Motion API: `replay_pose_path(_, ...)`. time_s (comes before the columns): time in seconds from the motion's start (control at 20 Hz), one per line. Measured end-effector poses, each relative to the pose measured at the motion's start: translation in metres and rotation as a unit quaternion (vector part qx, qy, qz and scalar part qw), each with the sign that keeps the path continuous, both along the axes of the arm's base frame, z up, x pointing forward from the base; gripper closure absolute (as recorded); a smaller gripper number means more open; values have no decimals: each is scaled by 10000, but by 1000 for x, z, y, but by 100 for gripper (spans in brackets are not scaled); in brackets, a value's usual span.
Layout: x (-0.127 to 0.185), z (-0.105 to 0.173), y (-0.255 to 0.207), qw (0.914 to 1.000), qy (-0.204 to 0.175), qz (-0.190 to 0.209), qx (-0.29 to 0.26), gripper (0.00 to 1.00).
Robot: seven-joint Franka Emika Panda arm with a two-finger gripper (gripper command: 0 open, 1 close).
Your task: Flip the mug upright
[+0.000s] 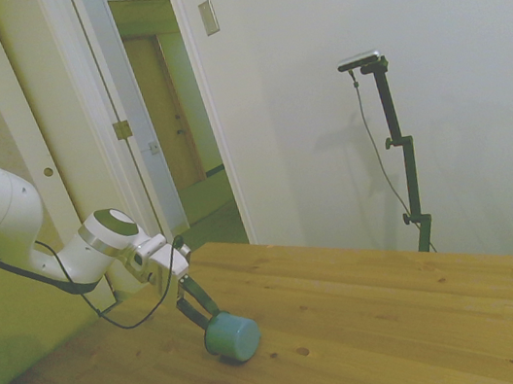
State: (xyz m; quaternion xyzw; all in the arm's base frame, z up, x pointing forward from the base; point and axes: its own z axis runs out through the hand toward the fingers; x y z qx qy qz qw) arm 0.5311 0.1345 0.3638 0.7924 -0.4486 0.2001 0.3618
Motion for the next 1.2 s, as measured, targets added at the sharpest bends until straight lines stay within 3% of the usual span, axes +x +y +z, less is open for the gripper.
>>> replay_pose_path(0.75,8,-6,-29,9996,-13,-41,-296,0)
replay_pose_path(0.8,8,-6,-30,9995,-13,-46,-299,100)
replay_pose_path(1.2,10,-12,-45,9996,-27,-74,-287,100)
